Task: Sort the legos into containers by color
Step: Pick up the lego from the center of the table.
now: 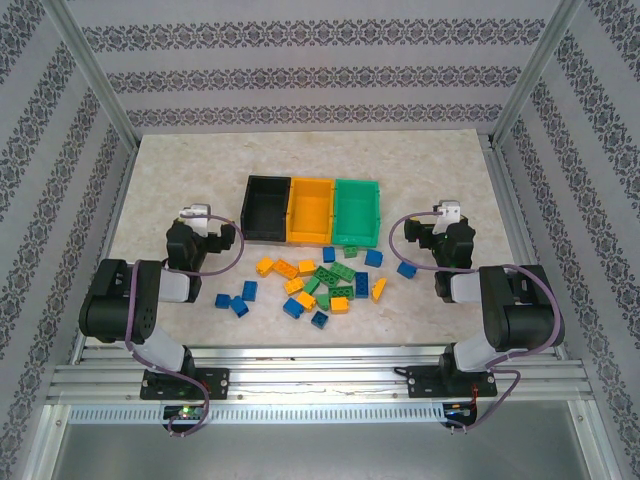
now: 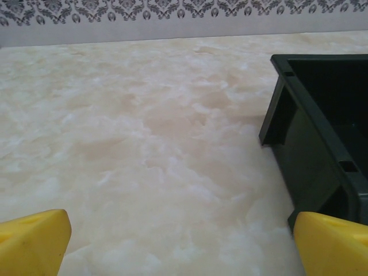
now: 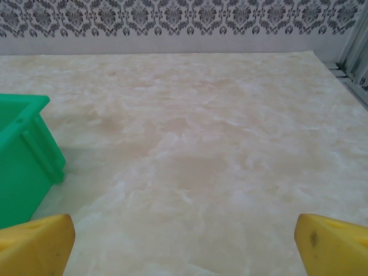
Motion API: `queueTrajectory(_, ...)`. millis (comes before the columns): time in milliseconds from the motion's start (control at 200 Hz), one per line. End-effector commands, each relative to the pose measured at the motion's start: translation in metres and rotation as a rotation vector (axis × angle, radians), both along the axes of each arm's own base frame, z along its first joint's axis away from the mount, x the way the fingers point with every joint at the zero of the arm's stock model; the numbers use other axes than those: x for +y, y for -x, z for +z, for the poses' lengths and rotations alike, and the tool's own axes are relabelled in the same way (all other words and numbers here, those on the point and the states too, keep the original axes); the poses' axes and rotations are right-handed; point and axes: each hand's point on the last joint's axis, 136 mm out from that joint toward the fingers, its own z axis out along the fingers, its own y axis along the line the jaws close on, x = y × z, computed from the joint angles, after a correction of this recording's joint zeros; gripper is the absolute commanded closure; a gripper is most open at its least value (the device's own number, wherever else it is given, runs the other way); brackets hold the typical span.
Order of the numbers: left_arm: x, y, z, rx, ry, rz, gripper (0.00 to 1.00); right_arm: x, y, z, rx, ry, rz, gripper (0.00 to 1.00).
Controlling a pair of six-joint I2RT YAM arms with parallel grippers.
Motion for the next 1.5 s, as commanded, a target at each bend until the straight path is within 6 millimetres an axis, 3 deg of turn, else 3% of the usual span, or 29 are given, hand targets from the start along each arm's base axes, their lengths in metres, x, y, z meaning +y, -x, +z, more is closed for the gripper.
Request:
queueTrajectory(0, 0.010, 0.009, 0.005, -0.044, 0.014, 0.072, 0.01, -0.004, 0.007, 0.009, -0.045, 0.001, -0.037, 0.02)
queueTrajectory(255, 0.019, 0.023, 0.033, -0.086, 0.015, 0.130, 0.01, -0.008, 0.024, 0.037, -0.108, 0.011, -0.066, 0.02)
queueTrajectory(430, 0.023, 0.037, 0.057, -0.088, 0.093, 0.172, 0.01, -0.008, 0.044, 0.074, -0.220, -0.065, -0.089, 0.02)
queueTrajectory(480, 0.028, 0.042, 0.059, -0.070, 0.155, 0.223, 0.01, -0.010, 0.046, 0.075, -0.202, -0.129, -0.109, 0.02)
queueTrajectory(570, 0.019, 0.047, 0.062, -0.053, 0.158, 0.173, 0.01, -0.016, 0.048, 0.066, -0.161, -0.288, -0.162, 0.02)
queueTrajectory(749, 0.008, 0.052, 0.068, 0.043, 0.222, 0.134, 0.01, 0.019, 0.036, 0.057, 0.016, -0.344, 0.039, 0.02)
queueTrajectory(984, -0.011, 0.074, 0.043, 0.325, 0.352, 0.117, 0.01, 0.045, 0.025, 0.050, 0.222, -0.342, 0.078, 0.02)
queueTrajectory(1214, -0.062, 0.096, 0.011, 0.603, 0.553, -0.008, 0.00, 0.099, 0.030, 0.031, 0.354, -0.277, 0.178, 0.02)
queueTrajectory(1339, -0.085, 0.111, -0.007, 0.748, 0.527, -0.026, 0.00, 0.124, 0.039, 0.022, 0.346, -0.139, 0.217, 0.02)
queueTrajectory(1494, -0.103, 0.126, -0.023, 0.905, 0.453, -0.042, 0.00, 0.141, 0.043, 0.013, 0.319, 0.035, 0.210, 0.02)
